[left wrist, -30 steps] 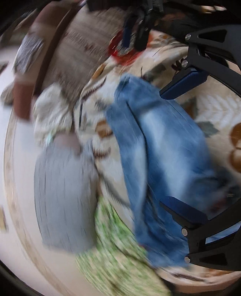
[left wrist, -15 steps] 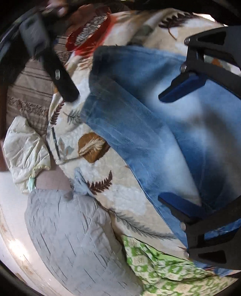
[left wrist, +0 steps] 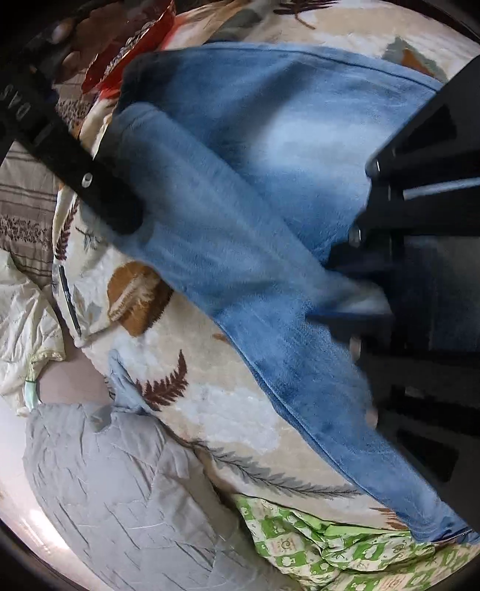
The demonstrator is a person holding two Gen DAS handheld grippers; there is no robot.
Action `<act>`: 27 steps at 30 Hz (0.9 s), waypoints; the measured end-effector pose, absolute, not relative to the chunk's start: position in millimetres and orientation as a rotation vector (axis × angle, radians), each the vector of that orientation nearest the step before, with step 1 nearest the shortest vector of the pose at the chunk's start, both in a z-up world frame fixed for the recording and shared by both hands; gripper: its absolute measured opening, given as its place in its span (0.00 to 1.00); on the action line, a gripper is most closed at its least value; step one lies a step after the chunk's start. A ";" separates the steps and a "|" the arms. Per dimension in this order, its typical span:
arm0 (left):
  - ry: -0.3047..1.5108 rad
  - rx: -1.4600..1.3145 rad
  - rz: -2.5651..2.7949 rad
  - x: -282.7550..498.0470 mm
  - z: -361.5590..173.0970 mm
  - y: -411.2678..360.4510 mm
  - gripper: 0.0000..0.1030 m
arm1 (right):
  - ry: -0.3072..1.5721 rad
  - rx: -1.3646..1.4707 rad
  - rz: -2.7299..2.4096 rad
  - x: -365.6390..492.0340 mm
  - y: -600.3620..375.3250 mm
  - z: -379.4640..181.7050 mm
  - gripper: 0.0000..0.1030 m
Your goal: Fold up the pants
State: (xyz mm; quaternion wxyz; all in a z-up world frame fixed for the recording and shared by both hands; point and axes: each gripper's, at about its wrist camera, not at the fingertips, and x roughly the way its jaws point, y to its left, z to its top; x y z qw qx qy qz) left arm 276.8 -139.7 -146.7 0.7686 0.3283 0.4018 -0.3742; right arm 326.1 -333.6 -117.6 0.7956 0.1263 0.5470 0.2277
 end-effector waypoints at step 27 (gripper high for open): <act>0.928 0.427 -0.574 337.2 -109.5 -148.9 1.00 | 1.056 0.284 0.090 397.4 -394.7 -83.8 0.89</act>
